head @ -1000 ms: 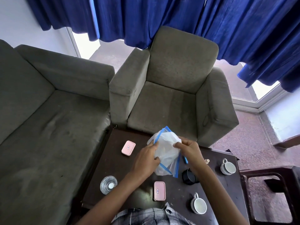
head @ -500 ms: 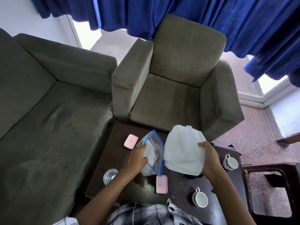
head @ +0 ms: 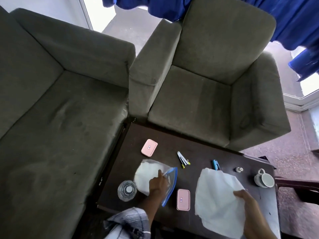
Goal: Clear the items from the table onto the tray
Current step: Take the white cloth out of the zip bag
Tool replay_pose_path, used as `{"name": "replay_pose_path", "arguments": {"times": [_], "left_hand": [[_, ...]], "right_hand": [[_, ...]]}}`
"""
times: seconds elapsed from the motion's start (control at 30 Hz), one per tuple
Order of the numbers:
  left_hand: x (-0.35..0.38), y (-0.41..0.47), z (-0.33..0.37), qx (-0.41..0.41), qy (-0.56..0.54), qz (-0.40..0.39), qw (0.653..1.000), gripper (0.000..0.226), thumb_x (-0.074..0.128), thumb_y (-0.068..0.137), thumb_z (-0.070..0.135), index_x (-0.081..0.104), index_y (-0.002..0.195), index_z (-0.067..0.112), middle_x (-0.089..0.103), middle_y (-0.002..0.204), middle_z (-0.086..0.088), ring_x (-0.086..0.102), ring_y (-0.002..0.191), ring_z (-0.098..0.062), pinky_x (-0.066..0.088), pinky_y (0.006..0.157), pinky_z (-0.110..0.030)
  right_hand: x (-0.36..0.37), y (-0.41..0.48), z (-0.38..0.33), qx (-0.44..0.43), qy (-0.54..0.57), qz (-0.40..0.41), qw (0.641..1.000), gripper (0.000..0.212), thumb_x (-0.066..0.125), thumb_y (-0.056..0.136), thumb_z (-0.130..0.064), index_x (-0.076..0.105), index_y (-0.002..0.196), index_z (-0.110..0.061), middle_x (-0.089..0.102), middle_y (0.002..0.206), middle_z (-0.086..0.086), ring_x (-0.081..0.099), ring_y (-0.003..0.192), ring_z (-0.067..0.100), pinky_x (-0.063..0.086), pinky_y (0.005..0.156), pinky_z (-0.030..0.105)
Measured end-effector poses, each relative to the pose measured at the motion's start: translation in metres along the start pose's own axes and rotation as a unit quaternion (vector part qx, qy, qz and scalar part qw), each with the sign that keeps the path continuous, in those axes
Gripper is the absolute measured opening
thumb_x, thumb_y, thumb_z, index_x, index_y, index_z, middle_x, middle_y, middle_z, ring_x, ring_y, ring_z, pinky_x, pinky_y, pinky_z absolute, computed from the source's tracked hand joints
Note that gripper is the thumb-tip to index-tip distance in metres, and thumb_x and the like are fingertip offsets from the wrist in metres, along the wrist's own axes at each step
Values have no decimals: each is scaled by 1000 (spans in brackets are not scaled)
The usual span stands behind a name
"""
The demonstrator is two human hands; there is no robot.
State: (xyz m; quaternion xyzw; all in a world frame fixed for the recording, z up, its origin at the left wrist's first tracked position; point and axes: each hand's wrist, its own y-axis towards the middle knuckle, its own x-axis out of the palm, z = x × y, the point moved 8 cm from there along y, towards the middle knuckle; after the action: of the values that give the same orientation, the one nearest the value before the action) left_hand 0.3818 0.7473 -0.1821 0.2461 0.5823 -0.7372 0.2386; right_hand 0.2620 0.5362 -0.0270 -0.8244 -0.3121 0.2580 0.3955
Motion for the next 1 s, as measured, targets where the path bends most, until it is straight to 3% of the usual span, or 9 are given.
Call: {"name": "replay_pose_path", "arguments": {"times": [0.1,0.17,0.27,0.43,0.5,0.6,0.7,0.8,1.0], "left_hand": [[23,13,15,48,-12,-13,999,48,33,99,19,26,147,24,5,159,-11,52,122,-34,42,98,-41],[30,14,22,59,-60,-40,996,57,40,95,20,22,147,32,0,158,-12,48,126,-36,41,100,-41],[22,5,40,57,-233,-96,966,55,46,93,28,31,145,22,29,151,-12,47,126,-29,38,103,-35],[-10,-36,84,23,-580,-246,776,55,31,93,59,60,111,16,67,104,-3,63,93,-19,49,79,-29],[-29,-44,92,25,-640,-240,730,60,31,88,65,64,97,15,69,85,-2,66,76,-16,51,68,-26],[-55,-63,103,46,-672,-252,695,67,33,83,71,57,111,15,64,91,-3,63,79,-17,50,68,-29],[-82,-89,114,102,-668,-249,693,48,36,95,49,59,121,16,69,107,-3,67,94,-15,53,76,-30],[-102,-106,119,143,-641,-182,732,28,55,92,19,60,117,10,69,107,-7,68,92,-17,56,72,-25],[-130,-113,109,177,-620,-7,764,33,61,86,3,59,115,20,68,115,-5,64,106,-23,50,93,-40]], "right_hand": [[-4,8,7,-3,-13,12,1000,53,63,60,-27,64,105,2,63,101,33,62,90,46,48,74,42],[-2,7,5,-15,-8,-9,1000,33,56,75,-21,63,101,-1,64,90,26,61,80,39,49,68,39],[4,8,3,-4,10,-50,999,18,49,84,-17,63,94,-10,67,88,20,61,82,37,50,71,41],[15,7,-15,17,58,-100,993,19,45,87,-15,62,95,-9,72,73,14,60,76,35,49,66,39],[18,7,-23,15,84,-130,988,26,45,85,-14,63,103,-8,74,84,15,62,84,37,51,73,42],[15,15,-31,7,97,-138,986,40,50,79,-16,61,117,-7,68,111,20,63,98,40,52,81,46],[16,18,-42,-15,108,-173,979,46,47,79,-14,58,124,-10,66,119,18,61,108,39,51,88,48],[19,13,-54,-46,121,-226,966,44,47,79,-12,60,121,-10,65,120,16,60,110,37,50,87,45],[11,-1,-79,-206,43,-199,957,68,72,57,-9,50,121,-13,66,109,15,67,87,23,55,67,35]]}}
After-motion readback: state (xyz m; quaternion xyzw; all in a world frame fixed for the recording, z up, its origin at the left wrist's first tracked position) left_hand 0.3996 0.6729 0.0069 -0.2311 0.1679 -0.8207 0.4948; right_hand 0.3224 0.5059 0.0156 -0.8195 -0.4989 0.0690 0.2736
